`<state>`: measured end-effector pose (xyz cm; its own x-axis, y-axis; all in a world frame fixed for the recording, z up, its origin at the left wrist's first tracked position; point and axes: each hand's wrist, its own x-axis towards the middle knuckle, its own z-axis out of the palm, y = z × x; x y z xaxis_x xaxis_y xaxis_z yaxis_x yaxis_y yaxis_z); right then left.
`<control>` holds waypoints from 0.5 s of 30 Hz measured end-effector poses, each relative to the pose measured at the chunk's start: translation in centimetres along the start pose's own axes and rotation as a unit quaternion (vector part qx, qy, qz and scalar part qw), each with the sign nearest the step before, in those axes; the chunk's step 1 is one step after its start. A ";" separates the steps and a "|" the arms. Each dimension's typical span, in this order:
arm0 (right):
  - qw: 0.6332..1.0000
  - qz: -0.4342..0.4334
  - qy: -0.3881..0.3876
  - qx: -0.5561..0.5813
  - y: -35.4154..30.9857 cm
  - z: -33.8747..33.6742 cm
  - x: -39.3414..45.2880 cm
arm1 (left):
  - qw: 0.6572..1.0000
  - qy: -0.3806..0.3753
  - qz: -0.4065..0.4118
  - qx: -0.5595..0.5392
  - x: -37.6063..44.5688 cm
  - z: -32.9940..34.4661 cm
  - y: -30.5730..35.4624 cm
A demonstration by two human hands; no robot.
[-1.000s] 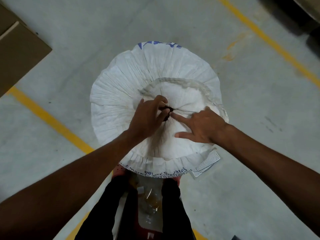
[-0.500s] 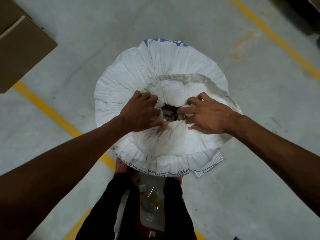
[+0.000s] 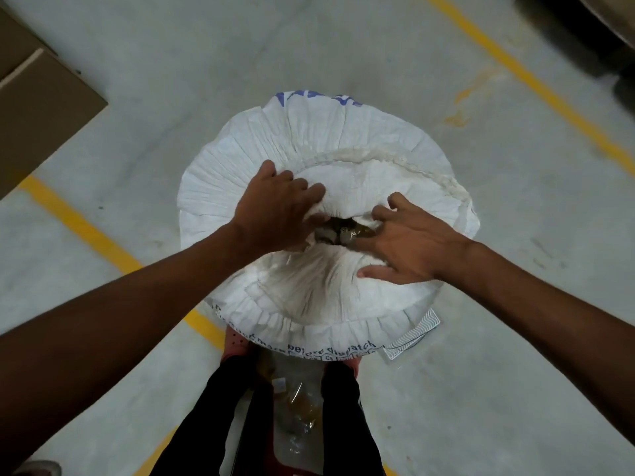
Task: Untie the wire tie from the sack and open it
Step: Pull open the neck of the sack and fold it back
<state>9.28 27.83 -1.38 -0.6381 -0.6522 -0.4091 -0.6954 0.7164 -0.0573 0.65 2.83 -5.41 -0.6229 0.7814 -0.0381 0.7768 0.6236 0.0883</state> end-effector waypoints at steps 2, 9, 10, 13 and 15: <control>0.999 -0.036 -0.006 -0.021 -0.3 0.5 0.2 | 0.982 -0.034 0.009 -0.186 1.1 0.0 1.3; 0.997 -0.059 -0.033 0.033 0.8 1.7 -1.5 | 0.899 -0.137 -0.090 -0.406 1.4 3.2 2.5; 0.997 -0.052 -0.032 0.048 1.1 1.7 -1.9 | 0.925 -0.138 -0.079 -0.346 0.9 3.6 2.2; 0.998 -0.030 -0.015 0.061 1.7 1.8 -2.9 | 0.982 -0.139 -0.007 -0.132 -0.8 4.9 1.0; 0.998 -0.020 -0.009 0.052 1.8 1.7 -3.2 | 0.993 -0.089 0.024 -0.079 -1.6 4.9 0.6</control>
<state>10.63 31.68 -1.71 -0.6032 -0.6770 -0.4216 -0.6816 0.7121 -0.1681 2.55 2.04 -10.16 -0.5482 0.8113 -0.2032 0.7722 0.5843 0.2496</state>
